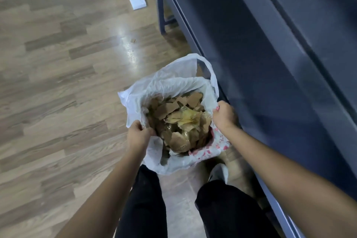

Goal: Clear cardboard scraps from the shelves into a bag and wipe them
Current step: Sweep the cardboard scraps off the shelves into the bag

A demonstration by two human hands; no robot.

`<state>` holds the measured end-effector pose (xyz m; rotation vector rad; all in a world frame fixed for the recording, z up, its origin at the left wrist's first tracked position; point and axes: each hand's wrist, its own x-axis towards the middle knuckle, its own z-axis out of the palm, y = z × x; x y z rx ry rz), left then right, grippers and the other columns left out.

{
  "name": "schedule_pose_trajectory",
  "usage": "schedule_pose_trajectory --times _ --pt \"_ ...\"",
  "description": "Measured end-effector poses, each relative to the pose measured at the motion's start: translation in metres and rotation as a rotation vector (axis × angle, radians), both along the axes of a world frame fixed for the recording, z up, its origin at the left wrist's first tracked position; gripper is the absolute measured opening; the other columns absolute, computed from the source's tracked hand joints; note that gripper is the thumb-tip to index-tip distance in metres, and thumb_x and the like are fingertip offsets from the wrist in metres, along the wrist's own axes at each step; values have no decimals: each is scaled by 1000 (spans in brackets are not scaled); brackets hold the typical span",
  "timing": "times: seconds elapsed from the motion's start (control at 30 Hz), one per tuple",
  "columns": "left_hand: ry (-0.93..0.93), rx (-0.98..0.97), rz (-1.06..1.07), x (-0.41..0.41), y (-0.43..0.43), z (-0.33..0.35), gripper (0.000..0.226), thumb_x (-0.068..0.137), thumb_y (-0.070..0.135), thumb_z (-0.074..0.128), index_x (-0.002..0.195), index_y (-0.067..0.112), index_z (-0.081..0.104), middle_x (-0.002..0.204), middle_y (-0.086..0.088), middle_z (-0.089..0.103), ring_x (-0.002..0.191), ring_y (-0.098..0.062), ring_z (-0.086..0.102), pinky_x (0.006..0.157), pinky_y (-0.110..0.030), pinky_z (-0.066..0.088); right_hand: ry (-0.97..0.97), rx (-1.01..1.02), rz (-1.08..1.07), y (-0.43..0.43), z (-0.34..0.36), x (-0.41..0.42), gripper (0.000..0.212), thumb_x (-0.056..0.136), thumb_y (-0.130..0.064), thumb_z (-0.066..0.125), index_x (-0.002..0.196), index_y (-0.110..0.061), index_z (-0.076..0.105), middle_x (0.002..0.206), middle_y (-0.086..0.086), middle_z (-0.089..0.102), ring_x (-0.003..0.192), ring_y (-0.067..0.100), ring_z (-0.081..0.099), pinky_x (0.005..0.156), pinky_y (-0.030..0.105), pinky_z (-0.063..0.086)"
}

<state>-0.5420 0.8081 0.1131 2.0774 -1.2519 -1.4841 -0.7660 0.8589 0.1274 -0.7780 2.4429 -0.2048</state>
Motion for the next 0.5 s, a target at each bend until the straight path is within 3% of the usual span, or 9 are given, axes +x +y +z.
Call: schedule_pose_trajectory --times 0.1,0.17,0.37,0.5 --pt "-59 70 -64 10 19 -29 14 80 3 56 79 8 43 72 -10 43 71 -20 44 62 -36 37 12 17 6 7 -24 9 20 93 -5 42 74 -10 49 96 18 61 94 37 56 65 27 31" --pt "-106 101 -71 13 31 -46 21 80 7 60 75 9 40 67 -4 41 66 -20 41 59 -33 34 16 28 28 14 -41 14 14 94 -5 41 86 -9 52 107 22 62 100 37 57 65 27 31" --pt "-152 155 -79 13 45 -99 33 83 6 58 65 17 33 64 0 39 60 -17 40 49 -28 28 15 95 39 25 -91 14 17 94 -9 42 98 -3 57 107 20 62 100 37 57 67 31 36" --pt "-146 208 -44 7 49 -130 34 84 9 58 63 17 33 61 0 39 61 -19 40 53 -30 30 -30 114 25 24 -119 10 10 92 -5 45 85 -9 51 105 20 62 99 36 57 66 29 35"
